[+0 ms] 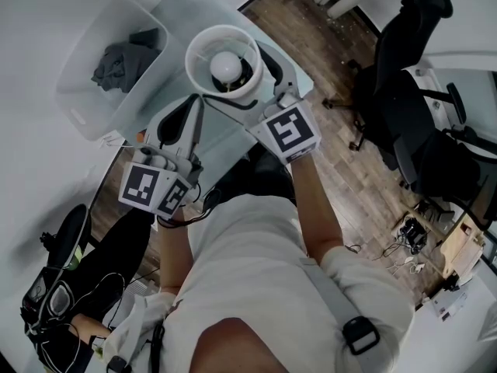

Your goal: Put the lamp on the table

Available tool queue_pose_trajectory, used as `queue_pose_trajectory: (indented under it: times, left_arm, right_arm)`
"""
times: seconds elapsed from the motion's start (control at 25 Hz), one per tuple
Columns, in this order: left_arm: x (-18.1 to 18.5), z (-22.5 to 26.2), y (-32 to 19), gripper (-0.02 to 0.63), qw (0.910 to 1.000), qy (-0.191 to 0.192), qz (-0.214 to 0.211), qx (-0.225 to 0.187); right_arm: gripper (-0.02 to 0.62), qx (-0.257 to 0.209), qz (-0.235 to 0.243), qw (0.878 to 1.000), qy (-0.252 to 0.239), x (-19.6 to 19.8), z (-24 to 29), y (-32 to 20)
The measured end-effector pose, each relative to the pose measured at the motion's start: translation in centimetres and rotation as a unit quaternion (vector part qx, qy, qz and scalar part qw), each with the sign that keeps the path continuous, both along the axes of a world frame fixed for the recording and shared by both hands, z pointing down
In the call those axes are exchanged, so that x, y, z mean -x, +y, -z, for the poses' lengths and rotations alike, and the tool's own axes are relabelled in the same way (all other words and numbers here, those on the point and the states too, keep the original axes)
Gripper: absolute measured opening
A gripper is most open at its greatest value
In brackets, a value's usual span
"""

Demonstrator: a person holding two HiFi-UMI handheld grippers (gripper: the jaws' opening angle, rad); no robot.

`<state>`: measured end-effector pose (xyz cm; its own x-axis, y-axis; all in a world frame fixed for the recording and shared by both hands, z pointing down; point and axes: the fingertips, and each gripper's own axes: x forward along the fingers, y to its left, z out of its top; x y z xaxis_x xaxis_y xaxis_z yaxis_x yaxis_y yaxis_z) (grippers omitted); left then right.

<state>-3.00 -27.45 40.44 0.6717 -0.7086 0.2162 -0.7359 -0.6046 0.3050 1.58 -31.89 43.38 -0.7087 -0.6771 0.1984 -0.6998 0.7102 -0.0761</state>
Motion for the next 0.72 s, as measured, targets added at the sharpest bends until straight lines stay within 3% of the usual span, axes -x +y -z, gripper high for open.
queue_pose_trajectory:
  times: [0.72]
  left_arm:
    - [-0.4, 1.7, 1.6, 0.000, 0.9998, 0.000, -0.011, -0.017]
  right_arm:
    - [0.561, -0.007, -0.024, 1.000, -0.008, -1.6, 1.5, 3.0]
